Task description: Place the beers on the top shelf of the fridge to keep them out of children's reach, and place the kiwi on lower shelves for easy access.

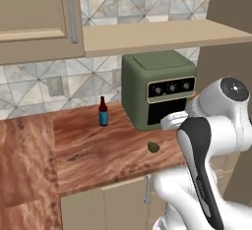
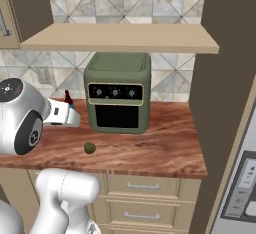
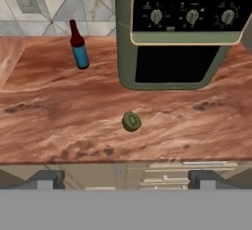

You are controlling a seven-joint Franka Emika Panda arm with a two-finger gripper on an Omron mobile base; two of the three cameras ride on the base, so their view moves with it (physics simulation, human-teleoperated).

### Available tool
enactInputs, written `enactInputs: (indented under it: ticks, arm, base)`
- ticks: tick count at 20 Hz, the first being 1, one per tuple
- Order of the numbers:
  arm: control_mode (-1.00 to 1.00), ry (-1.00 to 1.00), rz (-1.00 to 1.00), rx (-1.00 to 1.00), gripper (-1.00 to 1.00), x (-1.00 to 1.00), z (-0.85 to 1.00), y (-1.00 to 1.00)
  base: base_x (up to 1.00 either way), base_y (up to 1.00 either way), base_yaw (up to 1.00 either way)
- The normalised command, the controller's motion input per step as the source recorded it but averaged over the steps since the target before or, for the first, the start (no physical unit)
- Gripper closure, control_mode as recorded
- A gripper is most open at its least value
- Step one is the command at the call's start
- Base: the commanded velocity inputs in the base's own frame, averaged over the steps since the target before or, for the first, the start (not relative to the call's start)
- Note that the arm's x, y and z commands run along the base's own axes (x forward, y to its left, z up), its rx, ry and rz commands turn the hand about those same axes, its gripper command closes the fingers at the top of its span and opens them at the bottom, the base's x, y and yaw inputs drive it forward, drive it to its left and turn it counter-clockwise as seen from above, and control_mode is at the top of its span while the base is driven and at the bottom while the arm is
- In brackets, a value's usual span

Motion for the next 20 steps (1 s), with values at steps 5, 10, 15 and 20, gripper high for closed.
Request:
enactInputs:
  ticks: [5, 10, 15, 20]
  arm:
    - [1.0, 0.0, 0.0, 0.0, -1.0, 0.0, 0.0, 0.0]
    - [1.0, 0.0, 0.0, 0.0, -1.0, 0.0, 0.0, 0.0]
    - [-1.0, 0.01, 0.0, 0.0, -1.0, 0.02, -0.11, 0.01]
    - [-1.0, 0.13, 0.0, -0.02, -1.0, 0.11, -0.63, 0.01]
  base:
    - [0.22, 0.22, 0.0]
    - [0.19, 0.16, 0.0]
    - [0.13, 0.1, 0.0]
    - [0.0, 0.0, 0.0]
